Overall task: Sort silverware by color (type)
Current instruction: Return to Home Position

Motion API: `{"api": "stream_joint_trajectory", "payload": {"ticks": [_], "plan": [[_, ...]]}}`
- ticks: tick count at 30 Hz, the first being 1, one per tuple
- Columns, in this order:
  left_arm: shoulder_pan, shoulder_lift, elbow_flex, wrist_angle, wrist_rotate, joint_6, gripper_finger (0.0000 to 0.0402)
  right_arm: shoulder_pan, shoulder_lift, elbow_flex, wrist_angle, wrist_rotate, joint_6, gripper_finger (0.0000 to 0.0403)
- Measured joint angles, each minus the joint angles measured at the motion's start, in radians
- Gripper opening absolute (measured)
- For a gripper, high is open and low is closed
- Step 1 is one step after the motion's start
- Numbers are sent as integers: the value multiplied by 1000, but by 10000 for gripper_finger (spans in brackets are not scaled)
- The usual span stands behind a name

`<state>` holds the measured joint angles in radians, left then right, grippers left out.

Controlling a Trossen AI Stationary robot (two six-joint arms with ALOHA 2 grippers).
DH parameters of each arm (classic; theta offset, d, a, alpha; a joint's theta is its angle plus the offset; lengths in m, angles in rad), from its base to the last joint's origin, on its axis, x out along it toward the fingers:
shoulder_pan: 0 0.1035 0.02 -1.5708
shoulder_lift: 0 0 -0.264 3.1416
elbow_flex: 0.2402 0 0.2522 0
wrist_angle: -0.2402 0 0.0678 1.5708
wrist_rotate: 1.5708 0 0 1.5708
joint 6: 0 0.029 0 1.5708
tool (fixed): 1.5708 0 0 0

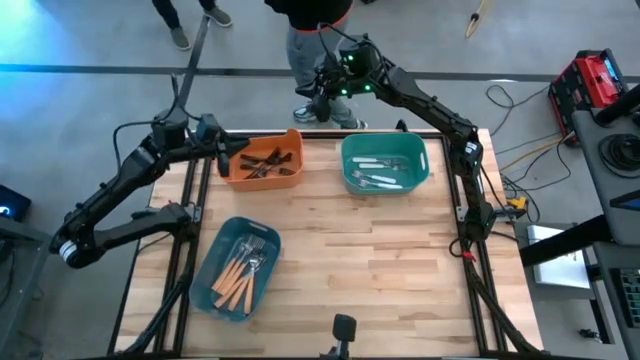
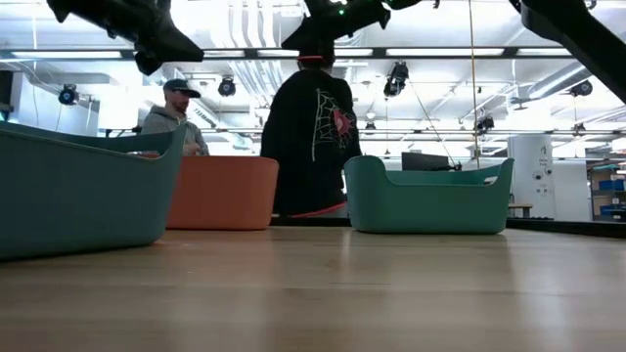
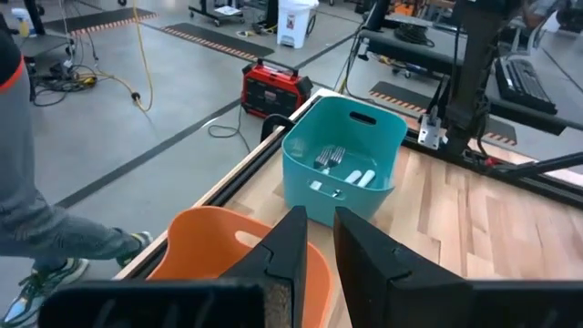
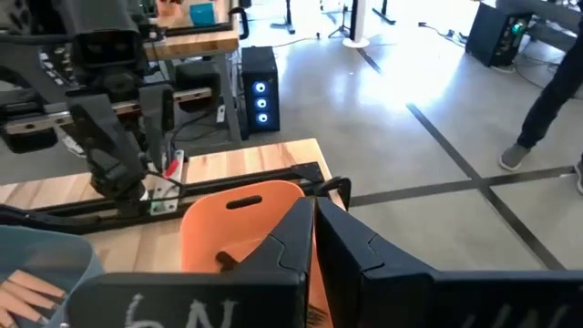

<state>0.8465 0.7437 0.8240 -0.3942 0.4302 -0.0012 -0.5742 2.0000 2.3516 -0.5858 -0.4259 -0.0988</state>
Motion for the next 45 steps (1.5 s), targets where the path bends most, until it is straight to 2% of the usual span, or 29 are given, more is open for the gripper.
{"api": "stream_joint_trajectory", "payload": {"ticks": [28,32,45], "plan": [[2,-13,0,-4,-23,47,41,9,-60,-2,10,7,-34,9],[3,-12,0,-4,-54,46,41,20,-61,-2,-8,7,-22,9],[2,-12,0,-2,-58,47,41,66,-68,-3,-86,8,-36,9]]}}
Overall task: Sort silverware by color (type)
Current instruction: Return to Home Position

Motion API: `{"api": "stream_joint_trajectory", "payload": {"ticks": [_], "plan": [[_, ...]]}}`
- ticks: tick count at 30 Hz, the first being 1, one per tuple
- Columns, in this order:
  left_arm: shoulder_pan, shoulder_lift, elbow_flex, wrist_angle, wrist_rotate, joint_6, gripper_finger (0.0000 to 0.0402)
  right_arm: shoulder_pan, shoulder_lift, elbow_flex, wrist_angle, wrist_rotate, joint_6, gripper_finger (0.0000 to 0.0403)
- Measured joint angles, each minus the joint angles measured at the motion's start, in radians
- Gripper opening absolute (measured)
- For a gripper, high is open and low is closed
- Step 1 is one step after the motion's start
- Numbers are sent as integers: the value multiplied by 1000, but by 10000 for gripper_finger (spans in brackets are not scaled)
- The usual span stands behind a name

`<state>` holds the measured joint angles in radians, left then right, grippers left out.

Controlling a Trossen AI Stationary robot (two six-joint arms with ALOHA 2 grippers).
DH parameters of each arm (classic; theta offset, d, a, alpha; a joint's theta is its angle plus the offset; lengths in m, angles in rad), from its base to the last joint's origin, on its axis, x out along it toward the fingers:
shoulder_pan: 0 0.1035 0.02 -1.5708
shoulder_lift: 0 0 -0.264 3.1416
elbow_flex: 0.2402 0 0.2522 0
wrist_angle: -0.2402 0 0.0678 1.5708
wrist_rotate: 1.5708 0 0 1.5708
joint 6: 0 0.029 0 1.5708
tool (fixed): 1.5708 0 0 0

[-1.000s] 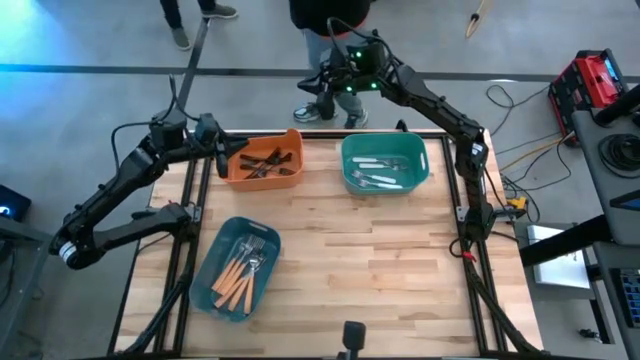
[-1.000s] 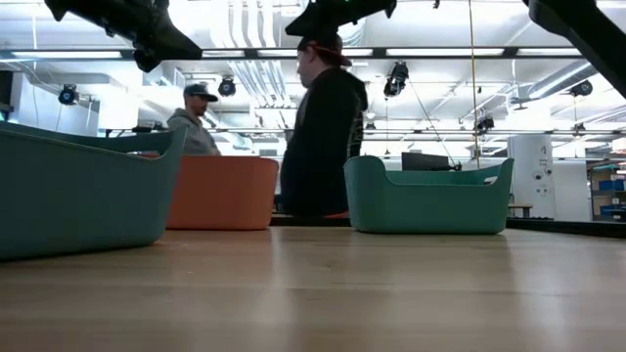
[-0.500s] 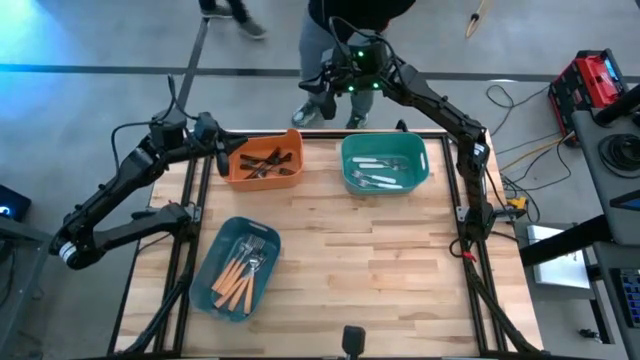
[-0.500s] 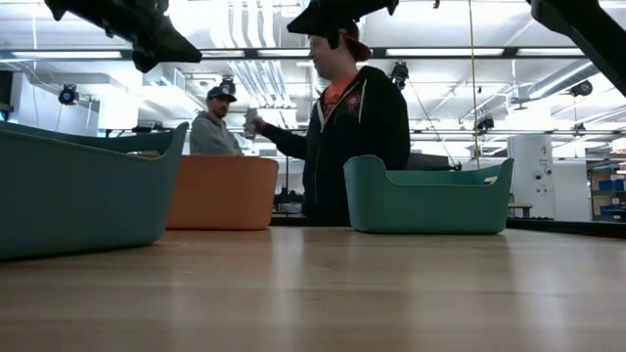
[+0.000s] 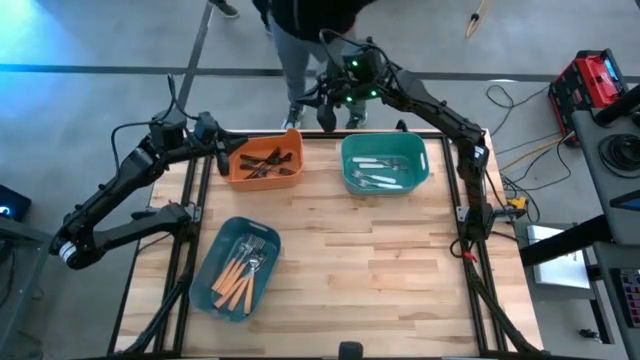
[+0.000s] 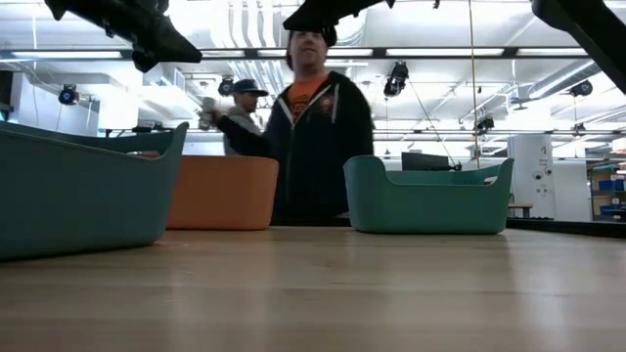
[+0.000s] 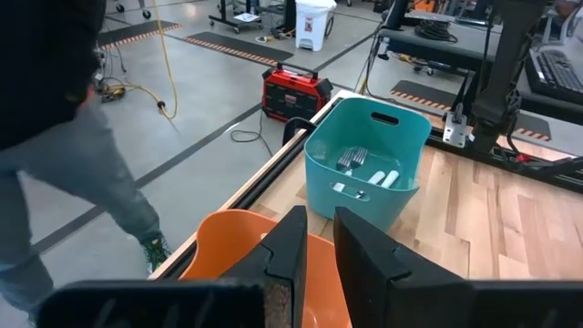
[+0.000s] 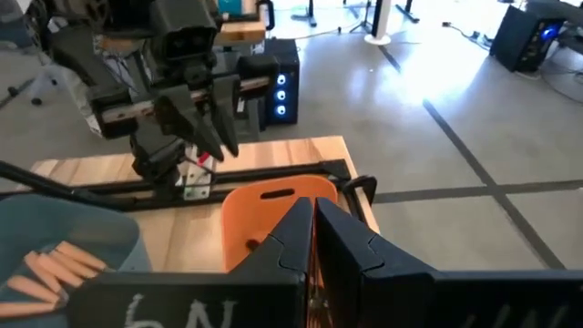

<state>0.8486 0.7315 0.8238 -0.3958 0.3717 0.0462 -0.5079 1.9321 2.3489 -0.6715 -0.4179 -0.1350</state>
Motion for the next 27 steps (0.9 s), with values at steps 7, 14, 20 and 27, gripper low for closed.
{"api": "stream_joint_trajectory", "payload": {"ticks": [7,14,20,27], "plan": [[0,0,0,0,0,0,41,2,-44,-1,-58,8,-56,9],[0,0,0,0,0,-2,41,2,-90,-58,-93,34,-86,9],[0,0,0,0,0,-9,41,2,-221,-297,40,62,-61,9],[0,0,0,8,4,-29,41,-1,-428,-641,285,110,-3,9]]}}
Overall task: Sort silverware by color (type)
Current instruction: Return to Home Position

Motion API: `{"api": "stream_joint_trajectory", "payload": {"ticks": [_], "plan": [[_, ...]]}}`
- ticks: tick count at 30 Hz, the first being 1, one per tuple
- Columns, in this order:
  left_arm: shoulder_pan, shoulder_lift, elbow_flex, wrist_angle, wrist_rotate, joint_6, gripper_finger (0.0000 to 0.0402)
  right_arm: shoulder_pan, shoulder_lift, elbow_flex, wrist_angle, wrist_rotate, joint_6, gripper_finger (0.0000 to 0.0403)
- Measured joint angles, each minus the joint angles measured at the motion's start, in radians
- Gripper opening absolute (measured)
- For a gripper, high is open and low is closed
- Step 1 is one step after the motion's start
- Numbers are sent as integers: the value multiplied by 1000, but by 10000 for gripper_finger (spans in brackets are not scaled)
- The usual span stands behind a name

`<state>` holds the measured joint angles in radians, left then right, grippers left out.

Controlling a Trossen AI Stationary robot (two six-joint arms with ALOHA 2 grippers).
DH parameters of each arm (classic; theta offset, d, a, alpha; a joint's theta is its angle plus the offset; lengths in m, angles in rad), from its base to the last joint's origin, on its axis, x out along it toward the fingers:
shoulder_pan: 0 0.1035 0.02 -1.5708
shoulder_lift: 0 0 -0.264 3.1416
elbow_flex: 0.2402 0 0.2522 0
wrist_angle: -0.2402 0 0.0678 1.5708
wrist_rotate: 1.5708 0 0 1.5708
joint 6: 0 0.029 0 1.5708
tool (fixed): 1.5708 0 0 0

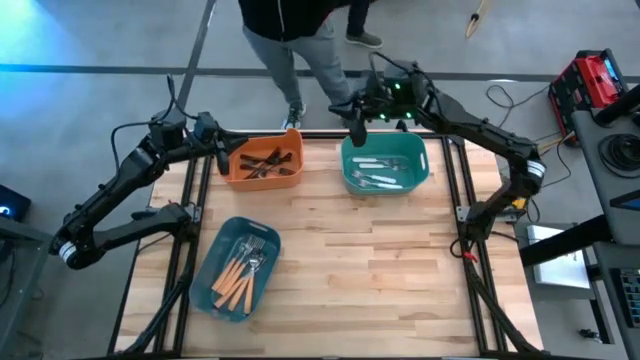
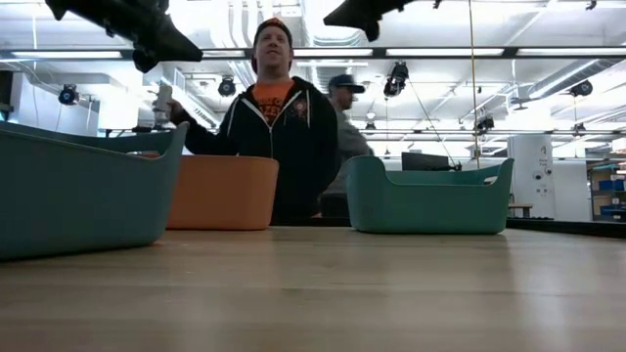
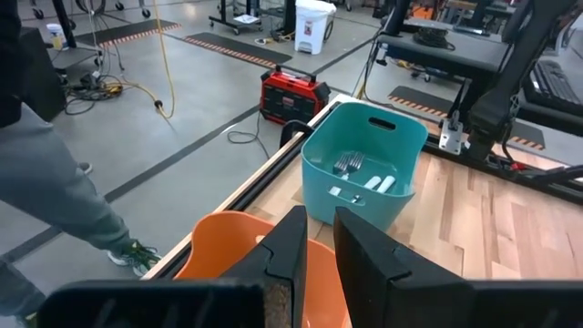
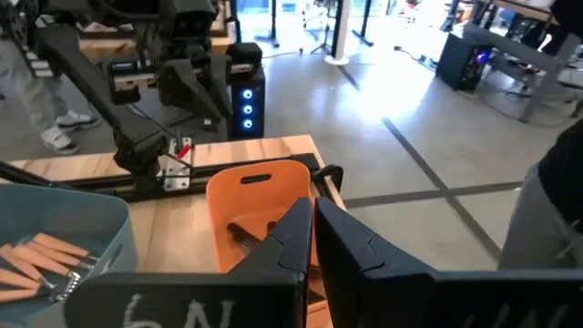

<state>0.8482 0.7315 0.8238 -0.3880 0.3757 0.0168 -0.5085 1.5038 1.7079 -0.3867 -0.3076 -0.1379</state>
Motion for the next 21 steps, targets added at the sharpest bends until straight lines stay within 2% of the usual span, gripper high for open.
{"api": "stream_joint_trajectory", "payload": {"ticks": [3,8,11,17,21], "plan": [[0,0,0,13,1,-10,41,0,-63,-119,75,16,29,9],[0,0,0,14,22,-36,41,0,-157,-267,145,101,66,9],[0,0,0,14,35,-45,41,-1,-198,-318,161,142,71,9],[0,0,0,18,39,-45,41,-9,-256,-367,163,151,64,9],[0,3,0,41,93,-53,41,-12,-280,-392,159,151,91,9]]}}
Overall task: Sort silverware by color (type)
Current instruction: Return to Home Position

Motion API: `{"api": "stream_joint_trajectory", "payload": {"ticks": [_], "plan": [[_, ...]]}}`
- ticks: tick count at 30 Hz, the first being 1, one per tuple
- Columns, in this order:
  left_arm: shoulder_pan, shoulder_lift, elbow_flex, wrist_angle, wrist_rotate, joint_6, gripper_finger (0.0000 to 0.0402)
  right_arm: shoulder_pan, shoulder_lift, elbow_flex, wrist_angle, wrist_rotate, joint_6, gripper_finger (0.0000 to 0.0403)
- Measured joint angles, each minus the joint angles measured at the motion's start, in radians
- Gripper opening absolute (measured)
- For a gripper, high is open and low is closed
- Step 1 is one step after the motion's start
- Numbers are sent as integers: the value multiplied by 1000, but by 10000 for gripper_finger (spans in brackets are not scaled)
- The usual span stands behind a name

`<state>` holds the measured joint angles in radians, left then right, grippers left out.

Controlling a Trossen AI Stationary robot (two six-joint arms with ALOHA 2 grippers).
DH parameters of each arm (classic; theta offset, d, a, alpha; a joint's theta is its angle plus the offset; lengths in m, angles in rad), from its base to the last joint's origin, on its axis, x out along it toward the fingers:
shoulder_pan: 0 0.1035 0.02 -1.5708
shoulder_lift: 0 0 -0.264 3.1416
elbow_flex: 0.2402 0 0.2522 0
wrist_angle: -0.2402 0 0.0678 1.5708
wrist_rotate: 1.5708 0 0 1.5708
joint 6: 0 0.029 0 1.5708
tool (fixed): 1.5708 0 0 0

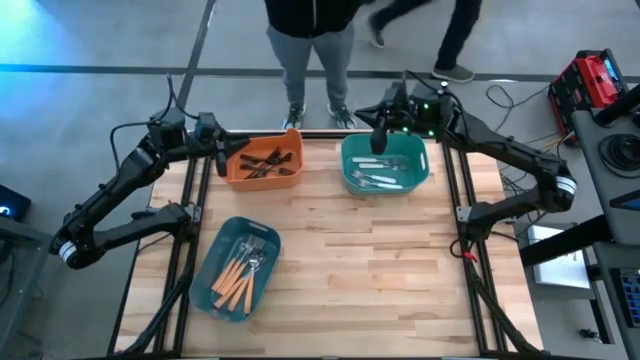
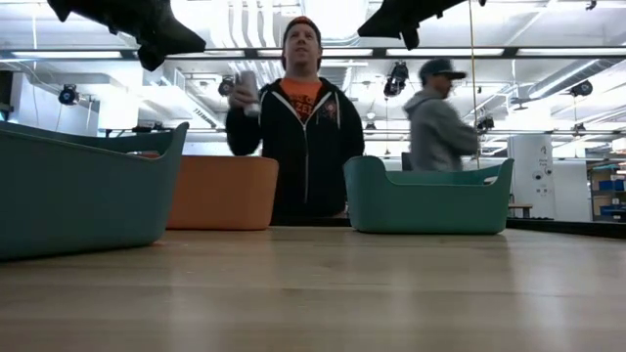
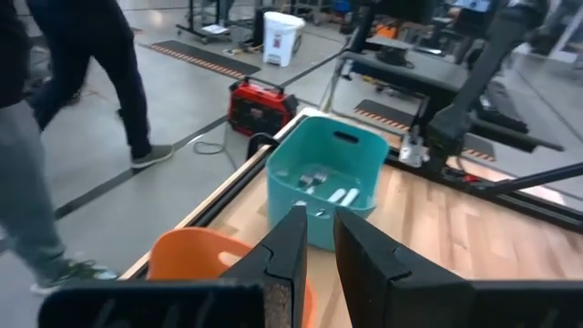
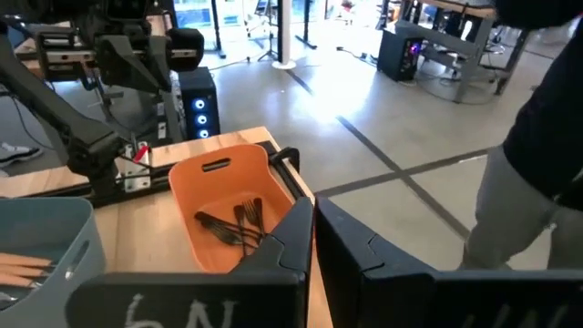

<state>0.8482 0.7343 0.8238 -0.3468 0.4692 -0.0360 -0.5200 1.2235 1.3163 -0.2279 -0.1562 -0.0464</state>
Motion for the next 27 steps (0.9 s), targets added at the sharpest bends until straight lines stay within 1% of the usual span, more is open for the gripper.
{"api": "stream_joint_trajectory", "payload": {"ticks": [3,9,10,13,14,21,24,27], "plan": [[0,2,0,6,26,-3,41,0,-9,-5,2,0,14,9],[0,40,0,-12,26,-4,41,0,-4,-5,1,0,32,9],[0,50,0,-12,4,-5,40,0,-4,-5,1,0,40,9],[0,100,0,-45,-173,-23,38,0,-4,-5,1,0,54,9],[1,127,0,-59,-200,-25,38,0,-4,-5,1,0,54,9],[1,331,-1,-190,-226,-13,38,0,-4,-5,1,0,65,9],[0,384,-1,-212,-247,0,38,0,-4,-5,0,0,65,9],[0,420,-1,-214,-246,32,38,0,-3,-5,-5,1,63,9]]}}
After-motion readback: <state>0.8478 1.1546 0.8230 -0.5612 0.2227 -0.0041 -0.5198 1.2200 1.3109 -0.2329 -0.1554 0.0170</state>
